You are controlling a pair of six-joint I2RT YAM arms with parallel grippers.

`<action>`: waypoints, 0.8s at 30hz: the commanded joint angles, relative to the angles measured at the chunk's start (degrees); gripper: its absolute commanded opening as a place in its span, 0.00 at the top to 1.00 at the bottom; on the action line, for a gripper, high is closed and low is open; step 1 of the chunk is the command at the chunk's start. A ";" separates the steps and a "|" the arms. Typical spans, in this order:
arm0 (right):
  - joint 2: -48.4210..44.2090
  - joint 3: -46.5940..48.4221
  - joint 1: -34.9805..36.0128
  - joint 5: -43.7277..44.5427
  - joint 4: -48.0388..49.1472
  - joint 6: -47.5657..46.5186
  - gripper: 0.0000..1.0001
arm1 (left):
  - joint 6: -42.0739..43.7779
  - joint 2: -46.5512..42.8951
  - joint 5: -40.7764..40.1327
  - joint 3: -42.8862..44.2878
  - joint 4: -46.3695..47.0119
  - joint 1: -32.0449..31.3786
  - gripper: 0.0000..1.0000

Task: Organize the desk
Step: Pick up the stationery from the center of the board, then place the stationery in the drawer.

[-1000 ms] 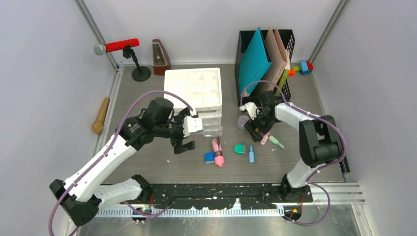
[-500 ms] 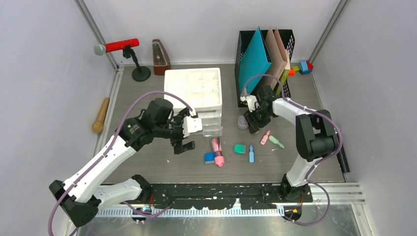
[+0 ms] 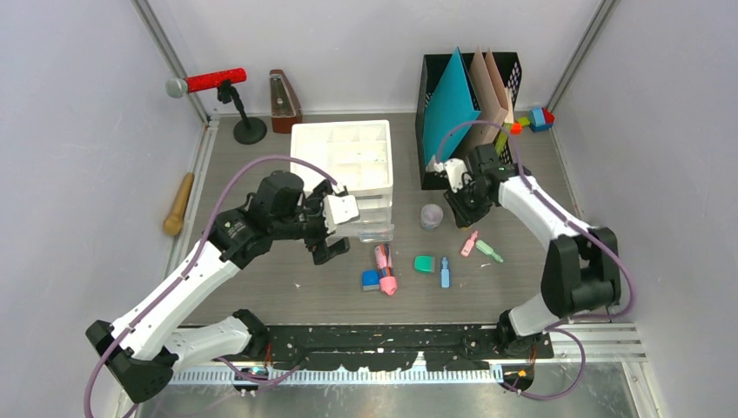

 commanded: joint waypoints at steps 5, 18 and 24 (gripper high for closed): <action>-12.31 11.33 5.52 -1.19 -10.72 0.70 0.81 | -11.29 -1.64 -18.11 1.80 11.72 0.37 0.02; -2.21 36.52 23.88 -9.64 -19.60 1.38 0.80 | -14.90 -1.54 -33.58 5.72 8.83 6.85 0.00; 5.10 43.62 29.89 -8.42 -19.48 -0.20 0.77 | -15.75 -3.08 -35.53 6.72 6.67 9.01 0.00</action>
